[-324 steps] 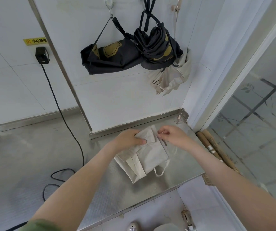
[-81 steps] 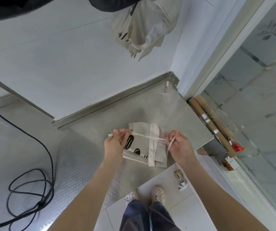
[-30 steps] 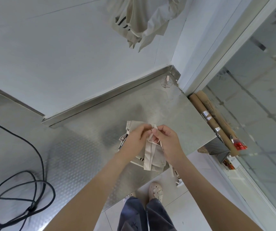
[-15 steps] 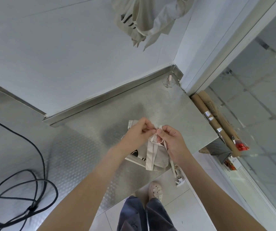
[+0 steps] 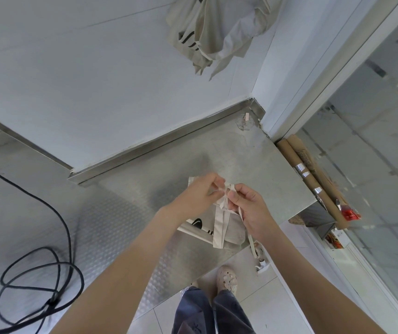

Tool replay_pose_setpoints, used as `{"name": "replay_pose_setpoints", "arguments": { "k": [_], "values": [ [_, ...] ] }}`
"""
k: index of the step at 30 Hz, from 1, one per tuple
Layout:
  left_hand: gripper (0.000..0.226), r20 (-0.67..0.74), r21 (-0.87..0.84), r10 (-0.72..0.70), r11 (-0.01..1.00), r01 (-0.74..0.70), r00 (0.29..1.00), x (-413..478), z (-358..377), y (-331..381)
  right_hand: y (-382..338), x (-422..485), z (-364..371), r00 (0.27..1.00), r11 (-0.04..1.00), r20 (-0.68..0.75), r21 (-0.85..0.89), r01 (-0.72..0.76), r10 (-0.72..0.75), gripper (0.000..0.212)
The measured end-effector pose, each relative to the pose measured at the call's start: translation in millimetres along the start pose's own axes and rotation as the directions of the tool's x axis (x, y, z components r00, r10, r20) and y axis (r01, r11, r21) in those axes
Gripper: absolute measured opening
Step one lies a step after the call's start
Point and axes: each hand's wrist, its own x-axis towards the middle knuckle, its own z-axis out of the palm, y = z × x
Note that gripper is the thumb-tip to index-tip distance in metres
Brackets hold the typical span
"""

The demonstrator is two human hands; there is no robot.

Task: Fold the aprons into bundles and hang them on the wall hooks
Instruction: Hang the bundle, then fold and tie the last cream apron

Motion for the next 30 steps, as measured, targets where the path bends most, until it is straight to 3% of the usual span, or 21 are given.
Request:
{"name": "replay_pose_setpoints", "arguments": {
  "k": [5,7,8,9,11,15,17,19,21,24,27,30],
  "values": [
    [0.024,0.157,-0.059,0.014,0.998,-0.005,0.988,3,5,5,2,1,0,0.999,0.999,0.025,0.037,0.039,-0.040,0.010],
    [0.043,0.110,0.044,0.030,0.998,-0.035,0.993,3,7,8,2,0,-2,0.999,0.998,0.023,0.058,0.028,-0.030,0.004],
    [0.056,0.019,0.196,0.071,0.978,-0.073,0.997,4,8,5,3,1,-4,1.000,0.999,0.028,0.046,0.012,-0.014,0.006],
    [0.067,-0.084,0.399,0.171,0.909,-0.124,0.982,3,8,4,4,2,-5,0.999,1.000,0.035,0.006,-0.010,0.010,0.012],
    [0.073,-0.114,0.694,0.444,0.675,-0.249,0.889,3,7,1,6,4,-7,0.997,0.995,0.047,-0.091,-0.051,0.055,0.019],
    [0.052,0.075,0.807,0.744,0.347,-0.479,0.665,5,0,-12,4,7,-5,0.995,0.985,-0.005,-0.141,-0.101,0.101,0.016],
    [0.038,0.144,0.844,0.783,0.222,-0.488,0.605,2,-4,-16,3,7,-3,0.992,0.981,0.009,-0.149,-0.121,0.124,0.017],
    [0.025,0.140,0.873,0.808,0.172,-0.456,0.572,1,-5,-24,2,9,-2,0.989,0.980,0.045,-0.149,-0.130,0.138,0.021],
    [0.016,0.082,0.895,0.801,0.203,-0.397,0.594,-1,-6,-31,3,12,-3,0.988,0.977,0.062,-0.170,-0.129,0.141,0.024],
    [0.020,-0.009,0.889,0.766,0.300,-0.346,0.642,-3,-7,-37,3,15,-2,0.989,0.976,0.044,-0.173,-0.134,0.144,0.020],
    [0.005,-0.041,0.807,0.674,0.458,-0.373,0.738,1,-1,-37,7,15,0,0.994,0.988,0.013,-0.116,-0.106,0.108,0.019],
    [0.022,-0.077,0.701,0.397,0.674,-0.233,0.915,-1,5,-20,9,15,2,0.997,0.996,-0.023,-0.054,-0.071,0.069,0.014]
  ]
}}
